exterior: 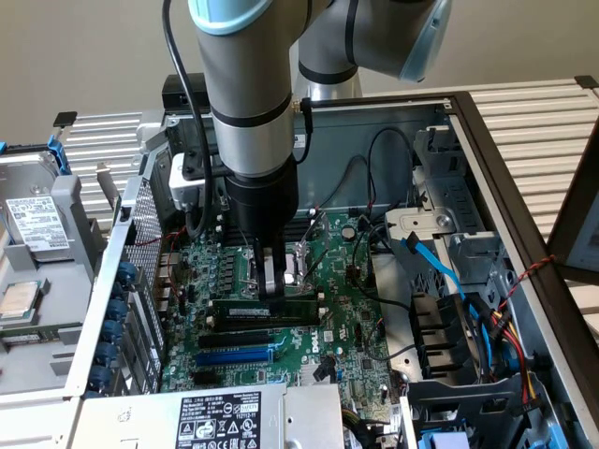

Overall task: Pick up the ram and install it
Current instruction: 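Insert the ram into the slot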

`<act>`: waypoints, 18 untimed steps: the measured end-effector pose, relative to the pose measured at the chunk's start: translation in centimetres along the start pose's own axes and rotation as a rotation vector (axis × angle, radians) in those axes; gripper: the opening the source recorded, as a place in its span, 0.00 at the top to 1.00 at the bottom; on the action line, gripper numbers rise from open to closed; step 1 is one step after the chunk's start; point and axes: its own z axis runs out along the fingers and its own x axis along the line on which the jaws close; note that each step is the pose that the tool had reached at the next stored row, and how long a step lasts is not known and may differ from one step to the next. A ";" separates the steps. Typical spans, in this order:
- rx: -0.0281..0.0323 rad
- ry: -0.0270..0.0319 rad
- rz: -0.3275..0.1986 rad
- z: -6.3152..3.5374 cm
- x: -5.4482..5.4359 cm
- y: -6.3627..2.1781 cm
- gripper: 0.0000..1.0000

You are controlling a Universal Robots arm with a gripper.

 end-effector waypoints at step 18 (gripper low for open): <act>0.0000 -0.0025 0.000 -0.79 0.0 -0.02 0.88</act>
